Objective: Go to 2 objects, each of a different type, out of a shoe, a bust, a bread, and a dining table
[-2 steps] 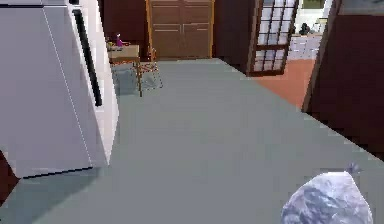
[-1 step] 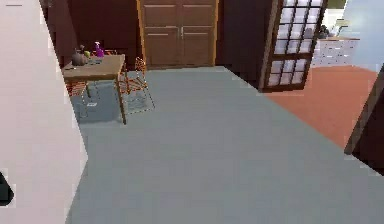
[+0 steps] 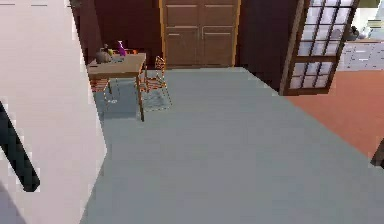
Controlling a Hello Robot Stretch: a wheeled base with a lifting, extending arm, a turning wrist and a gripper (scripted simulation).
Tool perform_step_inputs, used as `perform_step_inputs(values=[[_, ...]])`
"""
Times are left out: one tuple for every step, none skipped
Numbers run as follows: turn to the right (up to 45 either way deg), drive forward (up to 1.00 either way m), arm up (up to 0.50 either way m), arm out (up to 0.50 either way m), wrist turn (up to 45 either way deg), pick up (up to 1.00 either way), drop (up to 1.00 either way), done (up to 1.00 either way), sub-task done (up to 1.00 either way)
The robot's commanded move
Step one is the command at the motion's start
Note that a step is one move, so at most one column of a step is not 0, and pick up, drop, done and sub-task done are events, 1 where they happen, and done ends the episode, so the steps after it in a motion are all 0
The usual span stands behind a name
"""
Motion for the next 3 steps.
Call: perform_step_inputs(values=[[0.0,0.65,0.00,0.00,0.0,0.00,0.00,0.00,0.00],[-9.0,0.00,0.00,0.00,0.0,0.00,0.00,0.00,0.00],[0.0,1.00,0.00,0.00,0.0,0.00,0.00,0.00,0.00]])
